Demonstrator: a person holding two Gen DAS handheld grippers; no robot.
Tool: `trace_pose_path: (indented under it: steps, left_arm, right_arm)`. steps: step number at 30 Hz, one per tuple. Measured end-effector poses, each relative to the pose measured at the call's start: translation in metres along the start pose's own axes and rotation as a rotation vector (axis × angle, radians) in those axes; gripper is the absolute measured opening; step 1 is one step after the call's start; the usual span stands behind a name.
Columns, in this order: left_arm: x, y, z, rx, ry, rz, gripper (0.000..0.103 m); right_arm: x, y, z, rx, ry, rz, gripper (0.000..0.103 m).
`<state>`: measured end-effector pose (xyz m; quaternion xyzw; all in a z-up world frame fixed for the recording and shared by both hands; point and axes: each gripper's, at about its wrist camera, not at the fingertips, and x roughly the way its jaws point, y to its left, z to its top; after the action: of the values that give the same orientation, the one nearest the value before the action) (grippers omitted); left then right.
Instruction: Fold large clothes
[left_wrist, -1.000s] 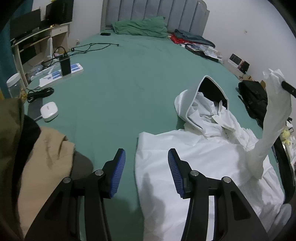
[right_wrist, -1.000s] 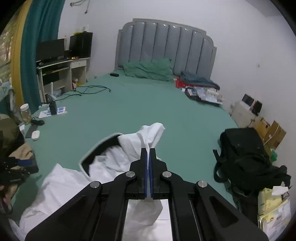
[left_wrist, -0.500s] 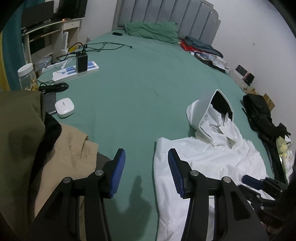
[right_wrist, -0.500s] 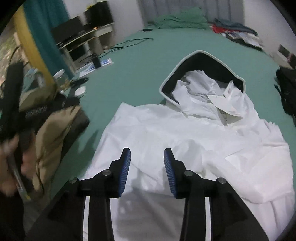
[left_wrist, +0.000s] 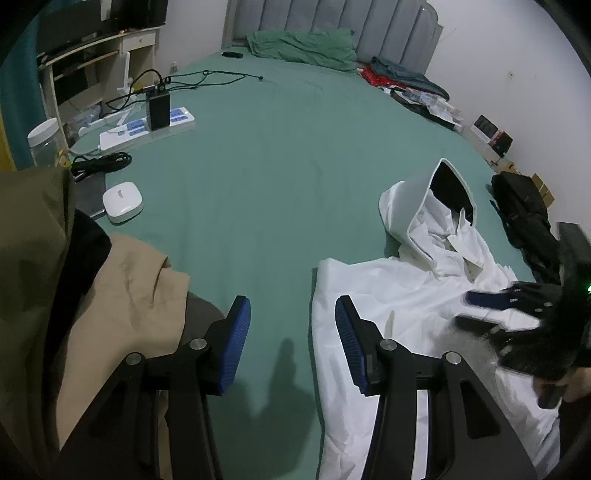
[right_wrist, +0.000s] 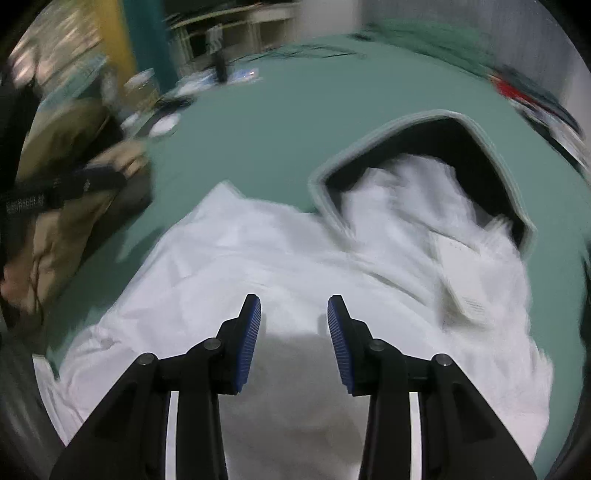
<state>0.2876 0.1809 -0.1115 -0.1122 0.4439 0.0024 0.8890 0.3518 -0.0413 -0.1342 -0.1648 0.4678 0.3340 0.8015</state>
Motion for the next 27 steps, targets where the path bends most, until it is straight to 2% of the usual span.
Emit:
trace_pose_path:
  steps: [5,6,7,10,12,16,20,23,24,27]
  left_arm:
    - [0.002,-0.005,0.003,0.010,0.000,-0.007,0.051]
    - [0.003,-0.005,0.004,0.010,0.006,-0.009,0.051]
    - [0.004,-0.005,0.003,0.009,0.009,-0.009,0.051]
    - [0.003,-0.004,0.003,-0.001,0.008,-0.012,0.051]
    - [-0.001,-0.003,0.003,-0.008,-0.003,-0.014,0.051]
    - [-0.005,0.001,0.002,-0.027,-0.013,-0.019,0.051]
    - [-0.007,0.007,0.002,-0.049,-0.018,-0.026,0.051]
    - [-0.009,0.011,0.003,-0.064,-0.025,-0.032,0.051]
    - [-0.010,0.011,0.003,-0.065,-0.024,-0.033,0.051]
    - [-0.010,0.012,0.002,-0.066,-0.022,-0.035,0.051]
  right_arm:
    - [0.046,0.027,0.008,-0.169,0.123,0.063,0.037]
    - [0.049,0.029,0.007,-0.185,0.127,0.057,0.030]
    - [0.048,0.029,0.007,-0.198,0.111,0.049,0.002]
    - [0.027,0.018,0.013,-0.145,0.038,-0.017,0.001]
    - [-0.001,0.006,0.021,-0.097,-0.044,-0.093,0.001]
    - [-0.065,-0.010,0.042,-0.032,-0.223,-0.283,0.001]
    - [-0.118,-0.003,0.056,0.035,-0.402,-0.447,0.001]
    - [-0.120,0.020,0.055,0.043,-0.473,-0.452,0.001]
    - [-0.112,0.029,0.051,0.032,-0.470,-0.451,0.002]
    - [-0.066,0.062,0.034,-0.014,-0.379,-0.384,0.002]
